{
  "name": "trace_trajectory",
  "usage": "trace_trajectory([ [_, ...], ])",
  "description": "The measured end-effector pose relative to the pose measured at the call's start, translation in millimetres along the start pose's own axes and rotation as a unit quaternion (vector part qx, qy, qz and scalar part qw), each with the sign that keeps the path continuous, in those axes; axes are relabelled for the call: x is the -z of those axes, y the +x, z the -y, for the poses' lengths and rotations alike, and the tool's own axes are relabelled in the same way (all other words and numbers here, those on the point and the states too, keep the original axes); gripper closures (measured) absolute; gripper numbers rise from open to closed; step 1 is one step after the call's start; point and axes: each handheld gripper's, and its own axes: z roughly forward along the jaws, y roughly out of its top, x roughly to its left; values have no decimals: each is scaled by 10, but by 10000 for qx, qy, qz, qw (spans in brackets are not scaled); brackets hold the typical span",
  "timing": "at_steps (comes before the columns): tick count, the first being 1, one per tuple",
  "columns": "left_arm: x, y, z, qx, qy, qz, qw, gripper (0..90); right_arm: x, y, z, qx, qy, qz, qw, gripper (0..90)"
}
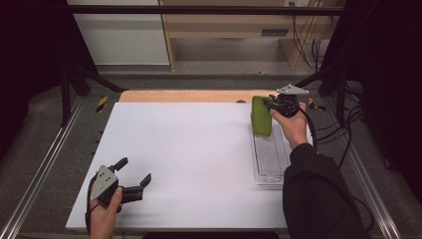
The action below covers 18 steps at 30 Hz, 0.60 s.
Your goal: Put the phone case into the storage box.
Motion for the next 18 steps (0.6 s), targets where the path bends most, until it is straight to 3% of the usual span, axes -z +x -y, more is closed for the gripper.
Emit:
trace_trajectory([
  [4,0,1,0,0,-2,-2,10000,11,-7,-2,2,-37,-24,35,10000,635],
  [9,0,2,0,5,-4,-2,10000,11,-31,16,-11,-41,107,101,9999,445],
  [18,1,2,0,6,-5,-4,10000,11,-28,32,-36,-113,-79,221,9997,316],
])
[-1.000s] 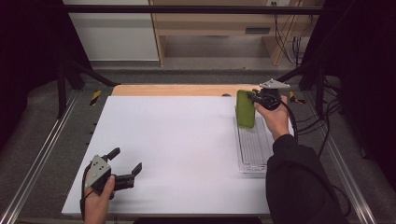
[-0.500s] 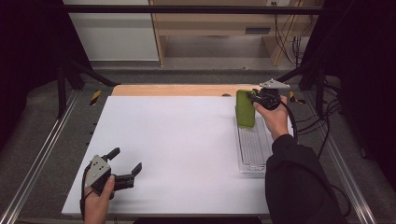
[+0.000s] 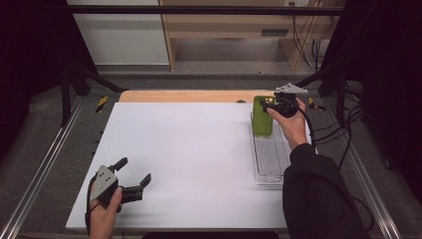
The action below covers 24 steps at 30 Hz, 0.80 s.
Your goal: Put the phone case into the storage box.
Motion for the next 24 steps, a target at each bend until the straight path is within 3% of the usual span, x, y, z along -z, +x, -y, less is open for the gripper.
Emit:
trace_trajectory([
  [6,1,0,-1,1,-5,-2,10000,11,39,20,-37,-41,-197,115,9997,243],
  [24,2,-2,-3,-14,-2,0,10000,11,79,74,-75,-121,-178,113,9997,154],
])
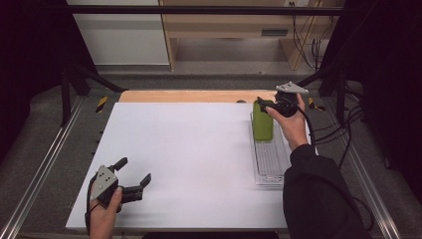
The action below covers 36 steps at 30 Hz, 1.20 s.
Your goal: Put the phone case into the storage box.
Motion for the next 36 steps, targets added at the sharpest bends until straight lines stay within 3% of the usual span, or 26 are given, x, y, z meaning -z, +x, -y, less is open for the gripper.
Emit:
trace_trajectory([
  [21,3,2,-1,-2,1,-7,10000,11,-3,34,-13,-43,73,132,9999,67],
  [36,4,4,-1,-2,2,-9,10000,11,13,68,-23,-148,242,40,9996,44],
])
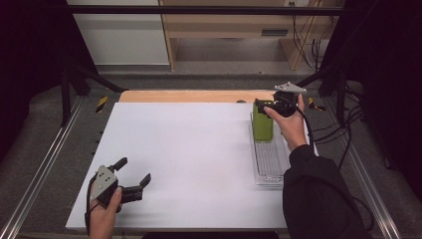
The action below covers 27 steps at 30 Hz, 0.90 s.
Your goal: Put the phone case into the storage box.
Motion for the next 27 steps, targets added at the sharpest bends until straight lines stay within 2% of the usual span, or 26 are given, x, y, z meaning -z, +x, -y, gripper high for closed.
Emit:
trace_trajectory([
  [13,13,27,-3,16,-35,-19,10000,11,54,107,-54,-78,105,-110,9999,42],
  [22,80,168,3,99,-153,-176,9997,11,92,156,-65,-288,332,-229,9988,42],
  [27,108,223,11,163,-197,-255,9993,11,138,190,-102,-289,362,-282,9985,43],
])
